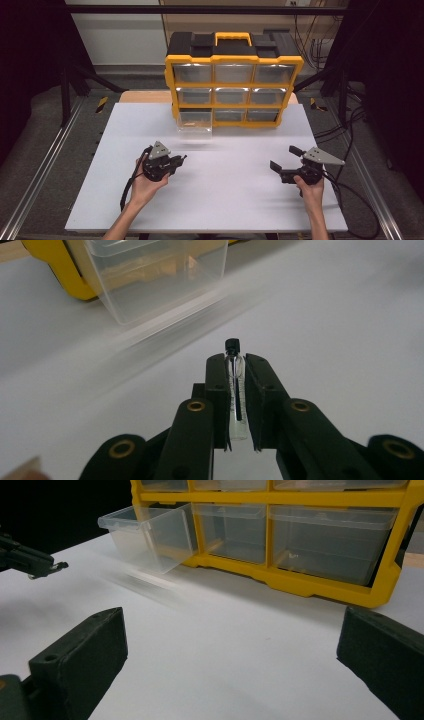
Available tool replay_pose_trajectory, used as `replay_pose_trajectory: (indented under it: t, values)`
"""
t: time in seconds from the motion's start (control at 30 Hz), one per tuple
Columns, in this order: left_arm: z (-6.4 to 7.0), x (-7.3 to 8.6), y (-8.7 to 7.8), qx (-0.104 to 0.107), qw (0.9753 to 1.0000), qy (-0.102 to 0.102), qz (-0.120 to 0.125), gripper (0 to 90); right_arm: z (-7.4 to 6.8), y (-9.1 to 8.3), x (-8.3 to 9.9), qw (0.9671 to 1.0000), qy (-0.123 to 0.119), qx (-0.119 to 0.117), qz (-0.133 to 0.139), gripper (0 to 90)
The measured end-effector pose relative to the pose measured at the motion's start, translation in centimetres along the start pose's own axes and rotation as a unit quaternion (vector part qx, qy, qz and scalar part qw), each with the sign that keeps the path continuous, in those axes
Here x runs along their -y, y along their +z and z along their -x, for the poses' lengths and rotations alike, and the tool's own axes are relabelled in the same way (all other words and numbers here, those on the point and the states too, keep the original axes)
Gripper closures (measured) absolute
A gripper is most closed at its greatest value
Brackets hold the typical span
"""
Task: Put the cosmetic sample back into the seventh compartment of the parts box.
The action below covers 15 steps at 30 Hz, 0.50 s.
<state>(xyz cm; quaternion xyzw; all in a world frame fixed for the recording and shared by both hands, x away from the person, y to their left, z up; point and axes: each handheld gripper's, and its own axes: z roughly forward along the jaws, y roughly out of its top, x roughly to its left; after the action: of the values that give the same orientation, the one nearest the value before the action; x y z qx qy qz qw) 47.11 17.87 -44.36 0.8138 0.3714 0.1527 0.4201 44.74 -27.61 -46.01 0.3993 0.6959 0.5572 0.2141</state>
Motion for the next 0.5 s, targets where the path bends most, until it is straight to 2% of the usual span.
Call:
replay_pose_trajectory:
  t: [0.5]
  values:
    - [-0.2,-1.1,-0.6,0.002,0.9999,-0.003,0.015,80.4,0.0,0.0,0.0,1.0,0.0,0.002,-0.001,0.5]
